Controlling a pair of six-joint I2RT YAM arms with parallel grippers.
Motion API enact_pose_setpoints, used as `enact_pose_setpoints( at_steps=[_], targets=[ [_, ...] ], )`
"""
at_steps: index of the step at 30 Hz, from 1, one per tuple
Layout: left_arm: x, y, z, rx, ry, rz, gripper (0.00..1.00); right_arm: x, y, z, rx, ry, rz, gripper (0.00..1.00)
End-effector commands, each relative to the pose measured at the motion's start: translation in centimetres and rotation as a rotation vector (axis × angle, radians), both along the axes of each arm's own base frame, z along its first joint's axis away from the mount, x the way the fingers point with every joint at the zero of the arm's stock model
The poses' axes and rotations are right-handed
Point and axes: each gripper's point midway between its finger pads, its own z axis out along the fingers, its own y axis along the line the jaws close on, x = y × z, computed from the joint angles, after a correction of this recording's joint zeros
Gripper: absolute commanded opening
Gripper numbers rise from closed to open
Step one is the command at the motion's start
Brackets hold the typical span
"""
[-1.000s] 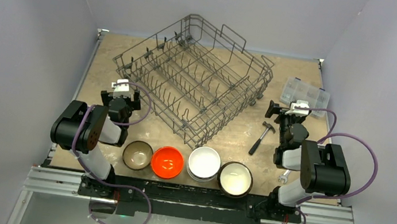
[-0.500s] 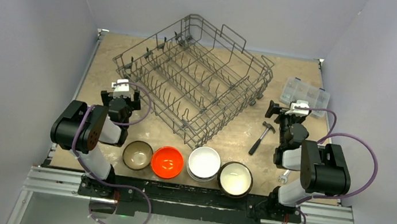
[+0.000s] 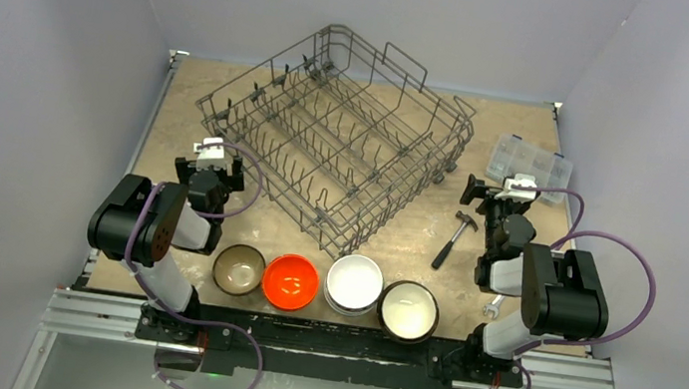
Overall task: Load the bowls into the dish rack
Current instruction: Adjust the dish rack at the center of the board.
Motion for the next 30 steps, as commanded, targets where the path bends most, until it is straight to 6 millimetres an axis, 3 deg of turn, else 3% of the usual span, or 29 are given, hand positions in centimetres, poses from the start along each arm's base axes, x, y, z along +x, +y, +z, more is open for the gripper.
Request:
enact_pose_setpoints(
  at_steps=[1,13,16,19,22,27,30],
  targets=[
    [1.0,-1.6,2.0,-0.023,-0.075,-0.076,0.99,0.4,0.1,1.4,-0.018,-0.049,0.005,0.99],
    [0.9,-1.2,2.4,-0.023,-0.092,-0.047,0.99,0.4,0.1,1.4,-0.017,-0.049,0.006,0.99],
    [-0.6,0.7,4.5,-0.053,-0.138,0.074,0.99,0.4,0.2,1.4,-0.017,-0.049,0.007,0.99],
    [-2.0,2.1,5.5,-0.155,-0.038,0.228,0.99,0.4,0.1,1.4,-0.018,-0.050,0.007,0.99],
    [-2.4,1.0,6.8,-0.244,0.006,0.202,0.99,0.4,0.1,1.3,-0.018,-0.047,0.006,0.99],
    [-5.3,0.6,6.5,-0.367,0.038,0.247,0.99,0.4,0.2,1.4,-0.017,-0.049,0.006,0.99],
    [-7.1,0.9,6.6,-0.446,0.045,0.322,0.99,-0.1,0.1,3.8,-0.007,-0.081,-0.003,0.99]
  ],
)
